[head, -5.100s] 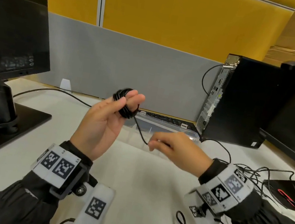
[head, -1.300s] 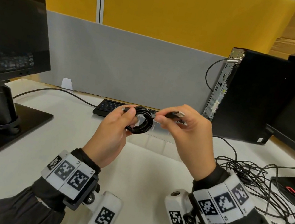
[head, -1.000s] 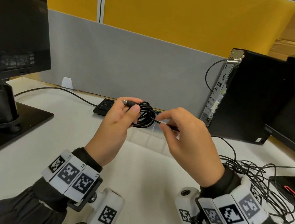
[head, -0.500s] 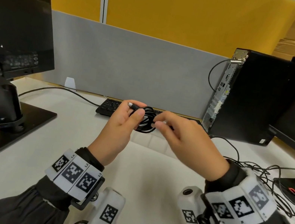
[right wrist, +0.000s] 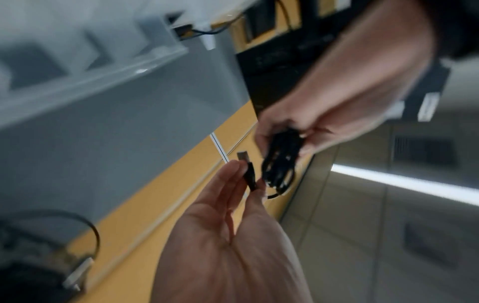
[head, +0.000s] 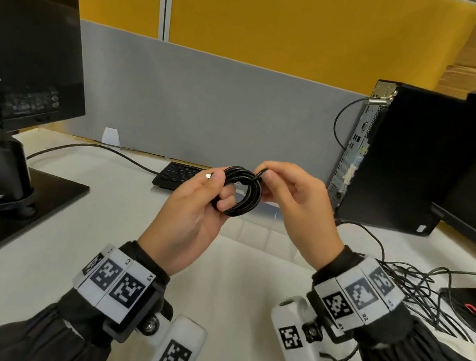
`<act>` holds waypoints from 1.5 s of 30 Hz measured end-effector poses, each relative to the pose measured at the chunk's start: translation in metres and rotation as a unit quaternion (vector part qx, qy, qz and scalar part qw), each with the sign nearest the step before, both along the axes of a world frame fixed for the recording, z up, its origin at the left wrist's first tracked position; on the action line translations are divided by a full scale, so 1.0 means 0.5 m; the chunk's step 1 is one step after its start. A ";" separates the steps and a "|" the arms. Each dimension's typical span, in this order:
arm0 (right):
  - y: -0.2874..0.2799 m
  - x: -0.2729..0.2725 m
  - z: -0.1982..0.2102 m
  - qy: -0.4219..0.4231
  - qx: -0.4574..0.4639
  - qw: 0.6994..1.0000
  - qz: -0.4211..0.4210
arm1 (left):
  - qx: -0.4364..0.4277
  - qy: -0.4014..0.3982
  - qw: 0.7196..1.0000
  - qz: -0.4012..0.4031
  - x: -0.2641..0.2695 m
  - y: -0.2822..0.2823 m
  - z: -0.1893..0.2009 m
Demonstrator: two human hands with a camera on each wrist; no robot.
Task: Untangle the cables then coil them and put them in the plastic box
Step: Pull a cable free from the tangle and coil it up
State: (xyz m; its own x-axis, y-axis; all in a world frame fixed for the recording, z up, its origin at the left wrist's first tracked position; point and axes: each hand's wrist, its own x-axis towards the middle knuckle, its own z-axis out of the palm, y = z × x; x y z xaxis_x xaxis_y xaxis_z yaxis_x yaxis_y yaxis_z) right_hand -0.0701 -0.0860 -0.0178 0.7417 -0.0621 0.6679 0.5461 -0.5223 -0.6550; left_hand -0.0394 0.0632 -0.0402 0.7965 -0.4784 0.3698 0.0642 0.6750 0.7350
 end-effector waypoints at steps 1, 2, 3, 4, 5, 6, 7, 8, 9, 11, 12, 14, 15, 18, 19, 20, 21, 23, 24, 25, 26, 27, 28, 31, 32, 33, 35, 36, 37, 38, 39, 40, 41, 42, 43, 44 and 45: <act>0.007 -0.002 0.004 0.020 0.052 0.998 0.029 | -0.002 -0.004 1.000 0.002 -0.001 -0.001 0.001; 0.013 -0.003 0.008 0.037 0.092 0.994 0.047 | -0.003 -0.008 1.000 0.006 -0.002 -0.001 0.002; 0.017 -0.003 0.009 0.051 0.126 0.989 0.061 | -0.003 -0.011 1.000 0.012 -0.002 -0.002 0.002; 0.020 -0.003 0.008 0.064 0.158 0.983 0.073 | 0.000 -0.010 1.000 0.019 -0.002 -0.002 0.002; 0.022 -0.003 0.006 0.078 0.188 0.975 0.085 | 0.001 -0.004 1.000 0.027 -0.001 -0.003 0.001; 0.023 -0.002 0.005 0.090 0.213 0.968 0.096 | 0.001 0.003 0.999 0.033 0.000 -0.004 -0.001; 0.024 -0.003 0.003 0.101 0.229 0.962 0.107 | 0.002 0.010 0.999 0.038 0.001 -0.005 -0.003; 0.026 -0.003 0.002 0.109 0.238 0.958 0.114 | 0.006 0.010 0.999 0.039 -0.001 -0.005 -0.003; 0.028 -0.004 0.003 0.116 0.242 0.956 0.119 | 0.012 0.005 0.999 0.041 -0.001 -0.006 -0.003; 0.031 -0.005 0.005 0.124 0.252 0.951 0.126 | 0.033 -0.013 0.998 0.044 -0.002 -0.005 -0.004; 0.031 -0.006 0.006 0.129 0.258 0.949 0.130 | 0.041 -0.019 0.998 0.041 -0.002 -0.005 -0.005; 0.031 -0.008 0.006 0.140 0.273 0.941 0.141 | 0.049 -0.020 0.998 0.038 -0.001 -0.006 -0.007; 0.030 -0.009 0.005 0.144 0.280 0.938 0.145 | 0.050 -0.017 0.998 0.041 -0.001 -0.006 -0.009; 0.026 -0.010 0.001 0.149 0.285 0.936 0.141 | 0.060 -0.017 0.997 0.042 0.001 -0.006 -0.013; 0.026 -0.011 0.000 0.148 0.283 0.937 0.138 | 0.064 -0.019 0.997 0.033 0.002 -0.005 -0.014; 0.025 -0.011 0.001 0.147 0.281 0.939 0.135 | 0.065 -0.022 0.997 0.024 0.002 -0.003 -0.015; 0.024 -0.011 0.001 0.145 0.282 0.939 0.135 | 0.065 -0.024 0.997 0.017 0.002 0.000 -0.014; 0.023 -0.012 0.005 0.140 0.288 0.937 0.137 | 0.070 -0.027 0.997 0.009 0.004 0.005 -0.013; 0.021 -0.012 0.007 0.140 0.290 0.937 0.138 | 0.074 -0.029 0.997 0.011 0.004 0.005 -0.013; 0.020 -0.013 0.009 0.141 0.290 0.936 0.140 | 0.077 -0.033 0.996 0.020 0.004 0.004 -0.013; 0.019 -0.014 0.010 0.144 0.286 0.937 0.141 | 0.077 -0.038 0.996 0.032 0.003 0.003 -0.013; 0.019 -0.015 0.010 0.148 0.281 0.937 0.142 | 0.075 -0.042 0.995 0.043 0.002 0.001 -0.014; 0.018 -0.015 0.009 0.154 0.275 0.938 0.143 | 0.072 -0.045 0.995 0.053 0.001 -0.001 -0.014; 0.020 -0.020 0.007 0.174 0.257 0.939 0.149 | 0.066 -0.043 0.994 0.077 0.002 -0.003 -0.016; 0.021 -0.023 0.009 0.178 0.251 0.940 0.150 | 0.067 -0.043 0.993 0.084 0.002 -0.004 -0.016; 0.024 -0.027 0.012 0.182 0.246 0.940 0.148 | 0.071 -0.045 0.992 0.092 0.003 -0.003 -0.016; 0.030 -0.036 0.019 0.183 0.235 0.945 0.139 | 0.080 -0.051 0.989 0.110 0.004 -0.003 -0.015; 0.035 -0.040 0.021 0.178 0.224 0.950 0.127 | 0.083 -0.053 0.988 0.119 0.004 -0.004 -0.015; 0.039 -0.043 0.023 0.167 0.210 0.957 0.112 | 0.084 -0.056 0.987 0.124 0.003 -0.005 -0.015; 0.043 -0.044 0.023 0.153 0.198 0.964 0.094 | 0.085 -0.059 0.987 0.125 0.002 -0.006 -0.014; 0.046 -0.044 0.023 0.140 0.191 0.969 0.076 | 0.084 -0.060 0.987 0.123 0.001 -0.006 -0.013; 0.047 -0.041 0.023 0.133 0.184 0.972 0.063 | 0.079 -0.060 0.988 0.116 0.000 -0.005 -0.012; 0.048 -0.038 0.023 0.133 0.175 0.974 0.056 | 0.070 -0.056 0.990 0.108 0.000 -0.003 -0.011; 0.048 -0.036 0.023 0.137 0.167 0.975 0.053 | 0.061 -0.054 0.992 0.099 0.000 -0.001 -0.011; 0.047 -0.034 0.023 0.142 0.157 0.976 0.050 | 0.053 -0.053 0.993 0.091 0.002 0.001 -0.010; 0.045 -0.032 0.022 0.148 0.144 0.977 0.046 | 0.045 -0.052 0.994 0.083 0.004 0.002 -0.010; 0.041 -0.031 0.021 0.155 0.131 0.978 0.042 | 0.039 -0.049 0.995 0.075 0.006 0.003 -0.010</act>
State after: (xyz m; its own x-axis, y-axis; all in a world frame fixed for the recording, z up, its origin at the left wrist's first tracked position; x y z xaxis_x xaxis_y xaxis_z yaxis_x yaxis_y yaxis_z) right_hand -0.0854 -0.0656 -0.0073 0.9160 -0.1315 0.3790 0.3331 -0.2771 -0.9013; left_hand -0.0366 0.0647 -0.0454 0.8231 -0.3864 0.4162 -0.1081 0.6128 0.7828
